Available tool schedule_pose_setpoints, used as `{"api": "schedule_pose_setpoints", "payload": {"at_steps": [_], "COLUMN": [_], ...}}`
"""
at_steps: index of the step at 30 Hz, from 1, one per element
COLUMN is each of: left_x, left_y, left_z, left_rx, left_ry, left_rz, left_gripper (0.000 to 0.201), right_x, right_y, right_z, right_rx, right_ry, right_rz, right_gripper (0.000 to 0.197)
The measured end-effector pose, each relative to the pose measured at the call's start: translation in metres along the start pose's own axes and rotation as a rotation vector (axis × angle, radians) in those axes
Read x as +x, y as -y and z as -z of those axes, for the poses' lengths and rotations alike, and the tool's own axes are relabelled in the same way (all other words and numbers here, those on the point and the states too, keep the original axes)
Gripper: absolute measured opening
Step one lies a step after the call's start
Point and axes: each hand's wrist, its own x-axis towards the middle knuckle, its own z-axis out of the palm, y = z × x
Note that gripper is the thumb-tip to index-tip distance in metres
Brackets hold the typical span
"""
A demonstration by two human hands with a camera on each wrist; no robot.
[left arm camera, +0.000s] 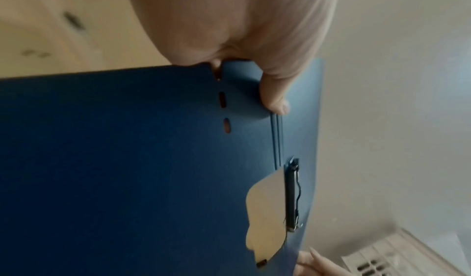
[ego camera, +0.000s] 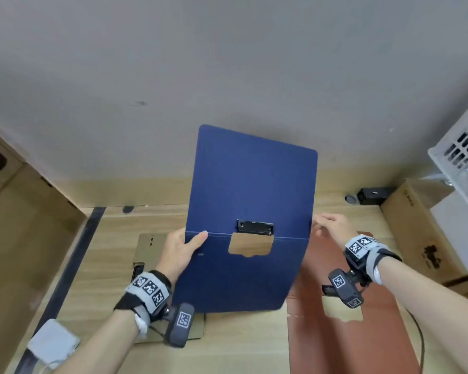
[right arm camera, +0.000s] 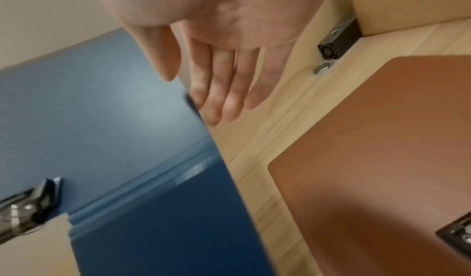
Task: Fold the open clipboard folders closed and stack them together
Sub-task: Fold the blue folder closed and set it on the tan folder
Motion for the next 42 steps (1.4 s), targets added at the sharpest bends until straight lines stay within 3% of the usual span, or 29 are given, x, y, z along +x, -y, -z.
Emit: {"api": "schedule_pose_setpoints", "payload": {"at_steps": [2,3,5,8,11,15,18,21,23,25,27,29,31,36,38,40,42], "left_x": [0.008,0.011,0.016,0.031,0.051,0.068,0.076,0.083,0.088,0.095,0.101,0.107,0.115,0.129,0.127,0.119,0.106], "left_y": [-0.023,-0.034,-0.057,-0.079,-0.088,-0.084,-0.078,-0.07,-0.064,-0.054,-0.04,-0.024,-0.009,0.029,0.044,0.06,0.08], "left_z": [0.006,0.008,0.01,0.007,-0.002,-0.014,-0.025,-0.039,-0.048,-0.056,-0.062,-0.067,-0.071,-0.071,-0.066,-0.057,-0.045], "left_rx": [0.13,0.186,0.281,0.42,0.547,0.623,0.69,0.731,0.745,0.766,0.8,0.852,0.944,1.21,1.249,1.218,1.155], "left_ry": [0.082,0.128,0.238,0.389,0.512,0.619,0.651,0.718,0.746,0.781,0.812,0.803,0.758,0.475,0.407,0.364,0.34], "left_rz": [-0.045,-0.065,-0.081,-0.08,-0.073,-0.014,0.018,0.055,0.072,0.112,0.139,0.13,0.105,-0.092,-0.147,-0.117,-0.003], "left_gripper": [0.009,0.011,0.013,0.013,0.014,0.007,0.013,0.01,0.018,0.018,0.012,0.01,0.011,0.031,0.049,0.06,0.063], "right_x": [0.002,0.003,0.002,-0.007,-0.016,-0.012,-0.009,-0.008,-0.004,0.003,0.009,0.017,0.026,0.048,0.059,0.072,0.086], "right_y": [0.004,0.008,0.026,0.063,0.091,0.09,0.073,0.058,0.05,0.045,0.038,0.022,0.001,-0.034,-0.042,-0.053,-0.063], "right_z": [0.003,0.005,0.01,0.011,-0.004,-0.021,-0.027,-0.036,-0.043,-0.048,-0.053,-0.06,-0.068,-0.088,-0.097,-0.106,-0.115], "right_rx": [-0.06,-0.114,-0.224,-0.384,-0.556,-0.634,-0.826,-0.924,-0.889,-0.828,-0.764,-0.703,-0.681,-0.708,-0.726,-0.762,-0.805], "right_ry": [-0.147,-0.252,-0.405,-0.497,-0.473,-0.464,-0.438,-0.337,-0.235,-0.14,-0.057,0.02,0.046,0.024,0.029,0.082,0.141], "right_rz": [0.007,0.044,0.191,0.485,0.638,0.552,0.59,0.701,0.744,0.684,0.526,0.341,0.251,0.25,0.266,0.249,0.218], "right_gripper": [0.017,0.02,0.035,0.055,0.068,0.076,0.076,0.061,0.044,0.033,0.029,0.027,0.029,0.028,0.02,0.015,0.013]}}
